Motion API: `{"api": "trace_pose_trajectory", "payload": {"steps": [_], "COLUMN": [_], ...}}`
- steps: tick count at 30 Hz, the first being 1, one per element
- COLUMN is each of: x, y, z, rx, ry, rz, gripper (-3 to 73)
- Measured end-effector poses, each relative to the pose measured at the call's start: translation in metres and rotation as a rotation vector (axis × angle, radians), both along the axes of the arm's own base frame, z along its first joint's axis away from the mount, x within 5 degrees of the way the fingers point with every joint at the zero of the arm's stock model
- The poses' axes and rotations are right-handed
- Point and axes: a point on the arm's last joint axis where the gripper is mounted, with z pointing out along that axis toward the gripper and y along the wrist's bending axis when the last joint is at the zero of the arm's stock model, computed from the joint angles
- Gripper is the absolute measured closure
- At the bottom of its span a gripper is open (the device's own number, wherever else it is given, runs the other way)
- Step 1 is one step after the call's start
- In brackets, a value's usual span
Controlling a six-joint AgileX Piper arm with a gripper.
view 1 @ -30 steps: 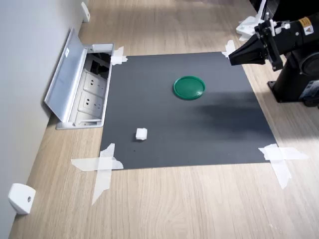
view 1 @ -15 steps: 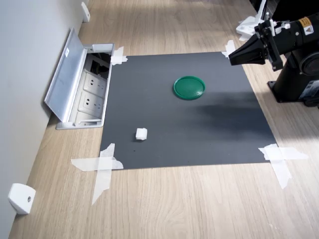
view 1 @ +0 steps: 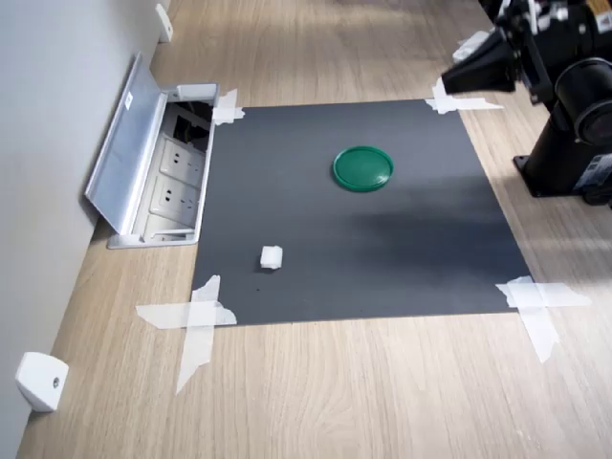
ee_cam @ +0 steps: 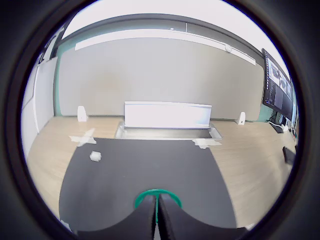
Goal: Grasp a white terminal and put it on the green lid.
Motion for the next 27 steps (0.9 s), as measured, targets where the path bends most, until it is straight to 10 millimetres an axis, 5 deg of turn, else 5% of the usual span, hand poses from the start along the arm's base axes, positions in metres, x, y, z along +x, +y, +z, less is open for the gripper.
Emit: {"api": "trace_pose_trajectory", "payload": {"steps": [6, 13, 27], "x": [0.036, 0.091, 0.210], "y": [-0.005, -0.012, -0.020], "z": [0.048, 0.082, 0.089], "rx": [-0.021, -0.089, -0.377], "ry": [0.112, 0.266, 0.549], "rz": [-0.003, 0.038, 0.319], "gripper": [70.3, 70.3, 70.3]}}
